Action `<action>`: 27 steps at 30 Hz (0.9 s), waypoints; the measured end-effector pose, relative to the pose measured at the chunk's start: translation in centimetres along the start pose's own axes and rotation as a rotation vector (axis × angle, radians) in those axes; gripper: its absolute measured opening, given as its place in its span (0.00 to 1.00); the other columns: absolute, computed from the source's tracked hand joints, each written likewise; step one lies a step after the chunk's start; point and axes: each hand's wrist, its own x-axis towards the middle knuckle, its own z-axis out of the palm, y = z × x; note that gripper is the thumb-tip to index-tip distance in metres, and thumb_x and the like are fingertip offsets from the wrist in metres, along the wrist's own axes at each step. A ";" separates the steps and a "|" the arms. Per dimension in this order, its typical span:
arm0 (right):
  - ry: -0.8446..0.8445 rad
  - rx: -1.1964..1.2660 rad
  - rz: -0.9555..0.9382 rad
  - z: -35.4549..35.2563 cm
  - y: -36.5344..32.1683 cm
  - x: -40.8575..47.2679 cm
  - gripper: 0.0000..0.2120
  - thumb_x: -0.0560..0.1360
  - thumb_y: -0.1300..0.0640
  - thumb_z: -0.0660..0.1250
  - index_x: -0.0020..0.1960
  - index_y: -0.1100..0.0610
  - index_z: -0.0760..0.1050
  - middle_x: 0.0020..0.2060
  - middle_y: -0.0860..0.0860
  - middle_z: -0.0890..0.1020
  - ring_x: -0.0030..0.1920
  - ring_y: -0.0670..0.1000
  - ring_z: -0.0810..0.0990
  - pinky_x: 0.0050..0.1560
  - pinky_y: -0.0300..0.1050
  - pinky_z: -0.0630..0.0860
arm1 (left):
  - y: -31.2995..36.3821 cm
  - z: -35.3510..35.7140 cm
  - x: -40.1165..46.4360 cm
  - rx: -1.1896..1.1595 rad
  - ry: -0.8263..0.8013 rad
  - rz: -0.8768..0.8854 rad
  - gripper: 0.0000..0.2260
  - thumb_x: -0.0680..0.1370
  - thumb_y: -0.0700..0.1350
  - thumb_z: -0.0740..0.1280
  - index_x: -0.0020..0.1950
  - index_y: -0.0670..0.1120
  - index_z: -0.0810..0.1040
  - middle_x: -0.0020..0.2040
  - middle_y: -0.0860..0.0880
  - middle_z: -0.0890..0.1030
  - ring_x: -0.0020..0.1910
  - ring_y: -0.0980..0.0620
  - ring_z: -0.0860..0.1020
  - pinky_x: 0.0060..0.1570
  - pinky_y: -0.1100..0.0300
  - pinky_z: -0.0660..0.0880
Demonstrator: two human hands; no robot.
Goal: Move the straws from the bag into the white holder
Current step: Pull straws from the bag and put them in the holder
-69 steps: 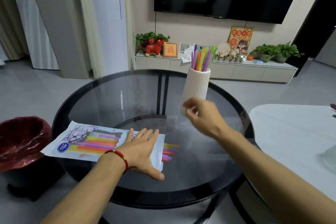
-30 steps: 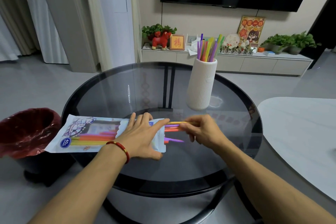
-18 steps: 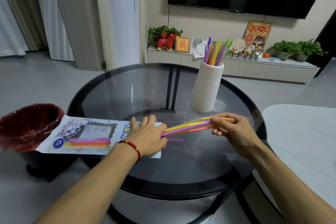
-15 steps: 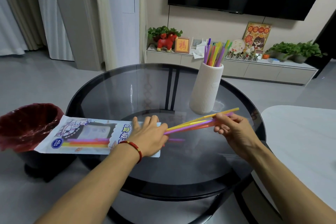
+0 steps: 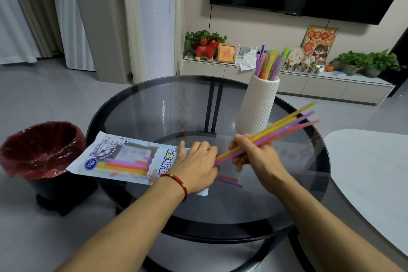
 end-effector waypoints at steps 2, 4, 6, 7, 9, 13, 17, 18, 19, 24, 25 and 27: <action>0.049 -0.076 -0.057 -1.7 -1.5 0.2 0.16 0.82 0.59 0.68 0.40 0.68 0.82 0.31 0.67 0.82 0.30 0.60 0.80 0.26 0.45 0.79 | -0.6 0.1 -0.1 0.005 -0.040 -0.021 0.12 0.80 0.53 0.59 0.59 0.49 0.70 0.62 0.48 0.71 0.66 0.46 0.68 0.72 0.32 0.52; 0.100 -0.188 -0.115 -3.4 -2.9 0.0 0.17 0.83 0.58 0.67 0.40 0.66 0.83 0.30 0.65 0.82 0.28 0.59 0.81 0.26 0.44 0.80 | -0.9 0.4 -0.2 -0.006 -0.062 -0.022 0.11 0.80 0.54 0.59 0.59 0.51 0.72 0.63 0.49 0.71 0.67 0.46 0.67 0.73 0.32 0.51; 0.173 -0.327 -0.165 -4.8 -4.3 0.0 0.16 0.83 0.57 0.67 0.39 0.62 0.83 0.28 0.59 0.83 0.25 0.55 0.81 0.26 0.42 0.80 | -1.0 0.5 -0.2 -0.022 -0.057 -0.015 0.10 0.80 0.54 0.60 0.57 0.52 0.73 0.62 0.49 0.70 0.66 0.46 0.68 0.73 0.32 0.50; 0.207 -0.398 -0.186 -5.3 -4.9 0.3 0.16 0.82 0.57 0.67 0.38 0.61 0.83 0.26 0.58 0.82 0.24 0.54 0.80 0.25 0.41 0.80 | -1.0 0.5 -0.2 -0.025 -0.057 -0.013 0.09 0.80 0.54 0.60 0.56 0.52 0.73 0.62 0.49 0.70 0.66 0.46 0.67 0.73 0.32 0.50; 0.234 -0.556 -0.200 -5.5 -5.7 1.1 0.15 0.80 0.57 0.67 0.36 0.59 0.83 0.24 0.56 0.81 0.21 0.51 0.79 0.23 0.40 0.78 | -1.0 0.6 -0.1 -0.026 -0.060 -0.012 0.09 0.80 0.54 0.60 0.57 0.52 0.73 0.62 0.49 0.70 0.66 0.46 0.67 0.73 0.32 0.50; 0.106 -0.801 -0.065 -3.7 -3.8 2.1 0.13 0.83 0.57 0.65 0.45 0.63 0.81 0.35 0.56 0.84 0.28 0.50 0.83 0.27 0.44 0.83 | -1.0 0.5 -0.1 -0.024 -0.066 -0.006 0.08 0.80 0.53 0.59 0.55 0.52 0.72 0.63 0.49 0.70 0.66 0.46 0.67 0.73 0.32 0.50; 0.093 -0.761 0.012 -3.5 -1.3 2.6 0.13 0.84 0.54 0.65 0.49 0.63 0.79 0.38 0.56 0.84 0.28 0.49 0.83 0.29 0.43 0.82 | -1.0 0.5 -0.1 -0.056 -0.056 0.001 0.03 0.80 0.53 0.59 0.51 0.55 0.68 0.62 0.50 0.70 0.65 0.47 0.68 0.73 0.33 0.50; 0.113 -0.739 0.004 -3.8 -1.2 2.8 0.14 0.84 0.54 0.65 0.47 0.63 0.80 0.36 0.55 0.84 0.25 0.47 0.82 0.28 0.42 0.82 | -1.1 0.6 -0.1 -0.059 -0.055 0.002 0.03 0.80 0.53 0.59 0.50 0.55 0.68 0.62 0.50 0.70 0.65 0.47 0.68 0.73 0.33 0.50; 0.126 -0.712 -0.002 -4.0 -1.0 2.9 0.14 0.84 0.54 0.66 0.44 0.61 0.81 0.34 0.55 0.84 0.24 0.47 0.82 0.27 0.41 0.82 | -1.1 0.6 -0.1 -0.059 -0.052 0.003 0.03 0.80 0.52 0.59 0.50 0.55 0.68 0.62 0.50 0.70 0.65 0.47 0.68 0.73 0.33 0.50; 0.083 -0.666 0.042 -4.1 0.2 2.4 0.16 0.85 0.54 0.65 0.42 0.60 0.82 0.32 0.59 0.85 0.25 0.49 0.83 0.30 0.42 0.83 | -0.8 1.1 0.4 -0.071 -0.027 -0.018 0.05 0.80 0.52 0.59 0.53 0.54 0.70 0.60 0.49 0.70 0.64 0.46 0.67 0.73 0.35 0.52; 0.111 -0.621 0.047 -4.2 0.2 2.3 0.16 0.84 0.55 0.65 0.42 0.60 0.82 0.31 0.59 0.85 0.25 0.50 0.84 0.31 0.45 0.85 | -0.6 1.3 0.5 -0.087 -0.020 -0.027 0.05 0.80 0.51 0.59 0.54 0.53 0.71 0.60 0.49 0.70 0.63 0.46 0.67 0.73 0.36 0.52; 0.195 -0.440 0.061 -4.4 -0.3 2.5 0.15 0.82 0.57 0.65 0.41 0.62 0.83 0.30 0.60 0.85 0.29 0.56 0.84 0.36 0.52 0.86 | -0.4 1.5 1.0 -0.163 0.013 -0.043 0.06 0.81 0.49 0.58 0.55 0.53 0.71 0.60 0.50 0.70 0.64 0.46 0.67 0.73 0.39 0.54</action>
